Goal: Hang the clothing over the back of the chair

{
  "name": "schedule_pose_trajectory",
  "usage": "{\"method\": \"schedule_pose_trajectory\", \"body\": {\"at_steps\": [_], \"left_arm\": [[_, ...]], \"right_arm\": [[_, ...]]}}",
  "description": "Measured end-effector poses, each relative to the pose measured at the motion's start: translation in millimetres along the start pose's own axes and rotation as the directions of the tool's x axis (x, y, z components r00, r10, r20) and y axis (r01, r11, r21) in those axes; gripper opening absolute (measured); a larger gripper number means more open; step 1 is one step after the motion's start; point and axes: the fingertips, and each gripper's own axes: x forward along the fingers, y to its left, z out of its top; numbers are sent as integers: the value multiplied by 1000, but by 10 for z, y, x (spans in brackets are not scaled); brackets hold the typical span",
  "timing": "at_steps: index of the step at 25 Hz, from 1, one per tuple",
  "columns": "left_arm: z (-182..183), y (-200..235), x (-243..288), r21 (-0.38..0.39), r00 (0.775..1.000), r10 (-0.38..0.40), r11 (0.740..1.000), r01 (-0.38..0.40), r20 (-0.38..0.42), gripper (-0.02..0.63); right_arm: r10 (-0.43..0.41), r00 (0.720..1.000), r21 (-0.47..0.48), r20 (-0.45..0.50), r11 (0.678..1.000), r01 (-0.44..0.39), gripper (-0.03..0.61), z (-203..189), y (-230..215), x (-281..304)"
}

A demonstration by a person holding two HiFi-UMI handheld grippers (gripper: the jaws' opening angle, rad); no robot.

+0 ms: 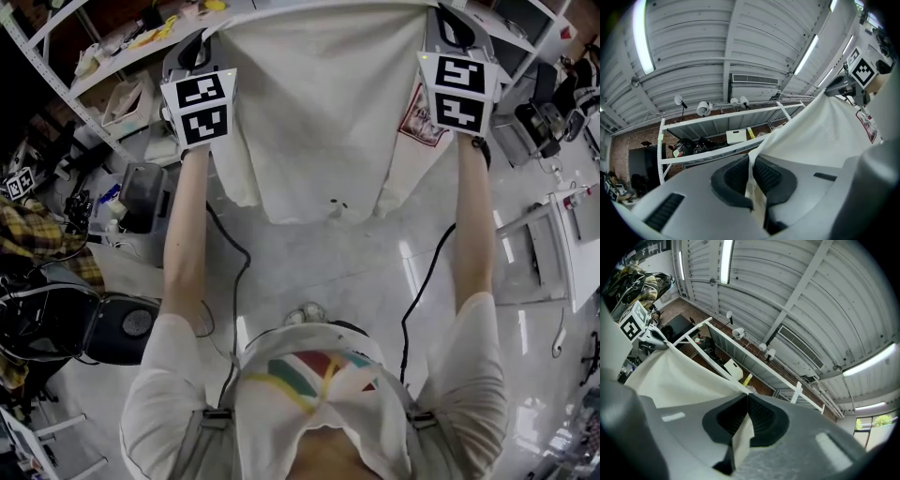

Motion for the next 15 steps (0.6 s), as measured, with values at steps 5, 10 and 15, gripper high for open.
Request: {"method": "schedule_pose_trajectory", "body": {"at_steps": [5, 10, 15], "left_arm": [[-195, -45, -44, 31, 999, -2, 1000, 3, -40, 15], [-501, -18, -72, 49, 995, 0, 999, 4, -99, 15], [-850, -69, -28, 54, 985, 0, 998, 10, -170, 15]], "right_arm": [[61, 995, 37, -82, 998, -58, 9, -476, 254, 114], [125, 983, 69, -131, 991, -117, 9, -810, 603, 214], [180, 968, 71, -174, 983, -170, 9, -1095, 859, 373]]}}
